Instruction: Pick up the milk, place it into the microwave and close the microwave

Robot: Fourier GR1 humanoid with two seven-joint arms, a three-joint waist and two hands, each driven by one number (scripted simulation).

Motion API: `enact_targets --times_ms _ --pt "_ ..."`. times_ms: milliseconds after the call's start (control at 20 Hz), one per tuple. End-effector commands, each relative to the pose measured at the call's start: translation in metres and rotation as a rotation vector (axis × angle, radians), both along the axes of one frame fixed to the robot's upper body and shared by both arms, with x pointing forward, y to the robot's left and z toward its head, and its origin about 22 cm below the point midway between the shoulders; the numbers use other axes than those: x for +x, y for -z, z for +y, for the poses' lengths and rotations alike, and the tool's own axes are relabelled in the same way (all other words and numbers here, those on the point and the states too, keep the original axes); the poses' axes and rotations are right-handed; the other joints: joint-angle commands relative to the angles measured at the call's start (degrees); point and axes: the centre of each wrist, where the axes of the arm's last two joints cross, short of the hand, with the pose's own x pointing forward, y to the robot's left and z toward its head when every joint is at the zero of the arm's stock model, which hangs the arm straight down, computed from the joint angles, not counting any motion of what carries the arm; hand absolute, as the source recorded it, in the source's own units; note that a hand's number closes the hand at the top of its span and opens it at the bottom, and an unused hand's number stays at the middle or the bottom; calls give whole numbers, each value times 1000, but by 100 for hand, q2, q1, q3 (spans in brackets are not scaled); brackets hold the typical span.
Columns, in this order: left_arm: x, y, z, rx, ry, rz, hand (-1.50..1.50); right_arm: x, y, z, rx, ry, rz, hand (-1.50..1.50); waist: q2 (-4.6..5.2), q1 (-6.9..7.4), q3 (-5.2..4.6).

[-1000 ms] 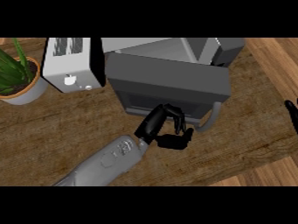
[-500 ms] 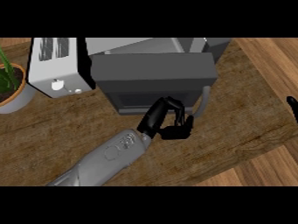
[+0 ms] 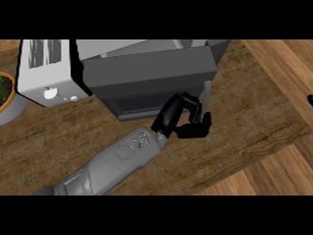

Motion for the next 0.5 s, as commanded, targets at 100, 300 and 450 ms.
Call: enact_targets --times_ms 100,300,450 --pt "19 -43 -21 -43 24 -111 150 4 -13 -6 -16 -11 -16 -150 8 -143 5" --pt "24 -49 -23 -39 11 -125 150 6 -18 -11 -35 -3 -8 -150 40 -250 10" --pt "27 -49 -22 -39 -14 -115 150 7 -26 -12 -52 -7 -21 -150 51 -316 2"
